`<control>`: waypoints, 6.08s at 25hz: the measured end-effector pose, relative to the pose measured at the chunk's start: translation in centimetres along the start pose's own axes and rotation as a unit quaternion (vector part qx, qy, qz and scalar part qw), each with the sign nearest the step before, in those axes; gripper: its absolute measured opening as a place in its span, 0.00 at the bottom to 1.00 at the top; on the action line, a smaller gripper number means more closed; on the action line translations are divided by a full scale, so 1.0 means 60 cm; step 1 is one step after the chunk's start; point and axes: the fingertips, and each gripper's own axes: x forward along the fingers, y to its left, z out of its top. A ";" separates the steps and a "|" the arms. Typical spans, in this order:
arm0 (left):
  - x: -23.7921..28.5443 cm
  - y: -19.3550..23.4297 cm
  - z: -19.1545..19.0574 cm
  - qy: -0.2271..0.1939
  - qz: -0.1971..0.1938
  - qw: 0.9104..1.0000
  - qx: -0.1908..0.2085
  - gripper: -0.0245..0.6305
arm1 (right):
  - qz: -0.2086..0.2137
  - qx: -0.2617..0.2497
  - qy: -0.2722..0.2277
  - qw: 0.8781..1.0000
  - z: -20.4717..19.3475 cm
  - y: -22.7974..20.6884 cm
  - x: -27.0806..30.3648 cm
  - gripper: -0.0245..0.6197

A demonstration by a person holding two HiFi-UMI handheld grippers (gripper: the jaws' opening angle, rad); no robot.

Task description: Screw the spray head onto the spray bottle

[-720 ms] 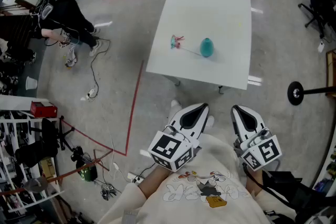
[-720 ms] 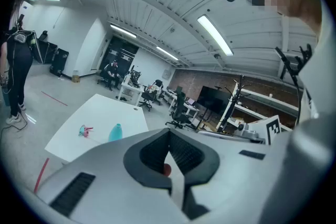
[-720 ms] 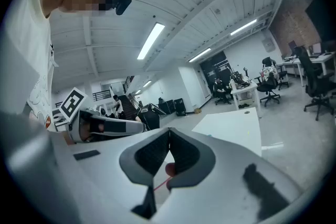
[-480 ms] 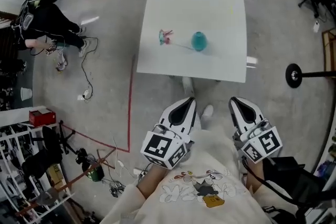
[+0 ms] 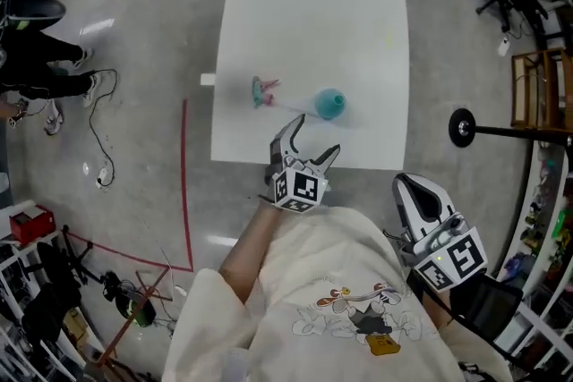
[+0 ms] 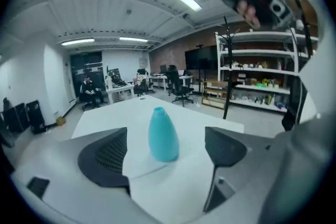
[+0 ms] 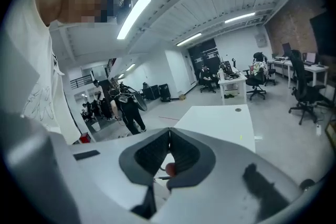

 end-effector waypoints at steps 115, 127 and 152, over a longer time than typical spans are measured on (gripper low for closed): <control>-0.127 0.014 0.519 0.067 -0.191 0.978 0.058 0.66 | 0.547 -0.080 -0.155 0.819 0.402 0.036 0.009 0.26; -0.144 -0.026 0.546 0.060 -0.242 0.966 0.071 0.66 | 0.600 -0.109 -0.131 0.782 0.400 0.046 -0.032 0.26; -0.051 0.051 0.560 0.012 0.027 1.000 -0.005 0.65 | 0.309 -0.221 -0.193 0.905 0.413 -0.003 0.031 0.26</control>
